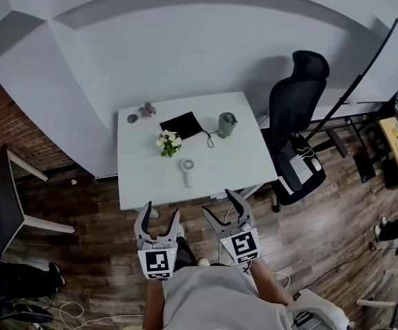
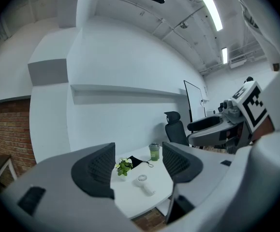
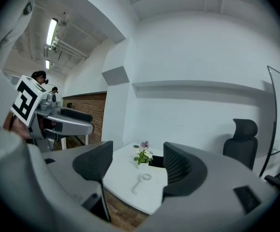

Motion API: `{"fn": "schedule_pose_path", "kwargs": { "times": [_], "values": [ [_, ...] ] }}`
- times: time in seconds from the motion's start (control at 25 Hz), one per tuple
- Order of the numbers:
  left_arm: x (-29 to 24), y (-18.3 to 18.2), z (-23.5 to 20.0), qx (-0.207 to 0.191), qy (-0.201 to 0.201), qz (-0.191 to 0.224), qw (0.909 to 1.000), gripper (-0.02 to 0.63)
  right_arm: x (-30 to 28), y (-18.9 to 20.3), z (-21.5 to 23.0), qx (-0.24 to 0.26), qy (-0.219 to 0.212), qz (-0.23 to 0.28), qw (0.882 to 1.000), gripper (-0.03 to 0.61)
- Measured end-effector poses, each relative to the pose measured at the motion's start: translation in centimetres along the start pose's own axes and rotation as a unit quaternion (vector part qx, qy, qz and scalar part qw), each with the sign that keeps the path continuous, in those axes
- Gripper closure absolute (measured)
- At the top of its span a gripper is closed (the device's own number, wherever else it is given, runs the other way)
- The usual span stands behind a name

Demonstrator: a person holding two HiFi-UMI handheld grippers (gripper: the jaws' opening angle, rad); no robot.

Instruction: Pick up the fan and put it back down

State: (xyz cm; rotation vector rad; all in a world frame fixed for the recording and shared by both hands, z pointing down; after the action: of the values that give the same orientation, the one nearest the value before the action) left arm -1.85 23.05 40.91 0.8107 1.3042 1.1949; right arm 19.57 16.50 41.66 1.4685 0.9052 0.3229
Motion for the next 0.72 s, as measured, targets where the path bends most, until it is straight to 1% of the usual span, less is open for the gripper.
{"fn": "schedule_pose_path", "kwargs": {
  "times": [0.24, 0.72],
  "values": [
    [-4.2, -0.9, -3.2, -0.004, 0.027, -0.001, 0.9996, 0.313, -3.9, -1.4, 1.2, -0.007, 0.018, -0.012, 1.000, 0.245],
    [-12.6, -1.9, -10.6, -0.018, 0.093, 0.002, 0.9955, 0.310, -12.0, -4.0, 2.4, -0.032, 0.079, -0.033, 0.996, 0.242]
  ]
}}
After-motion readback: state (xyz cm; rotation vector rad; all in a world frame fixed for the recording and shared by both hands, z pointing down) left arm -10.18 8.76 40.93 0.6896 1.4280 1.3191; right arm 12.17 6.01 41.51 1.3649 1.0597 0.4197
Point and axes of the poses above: the fingertips, and each gripper's own axes: x backward along the fingers, z to its right, y out of its underside, the point moved 10 cm from there along x, backward along the fingers, and after that the axes turned 10 degrees about -z, right-handed, at the moved point
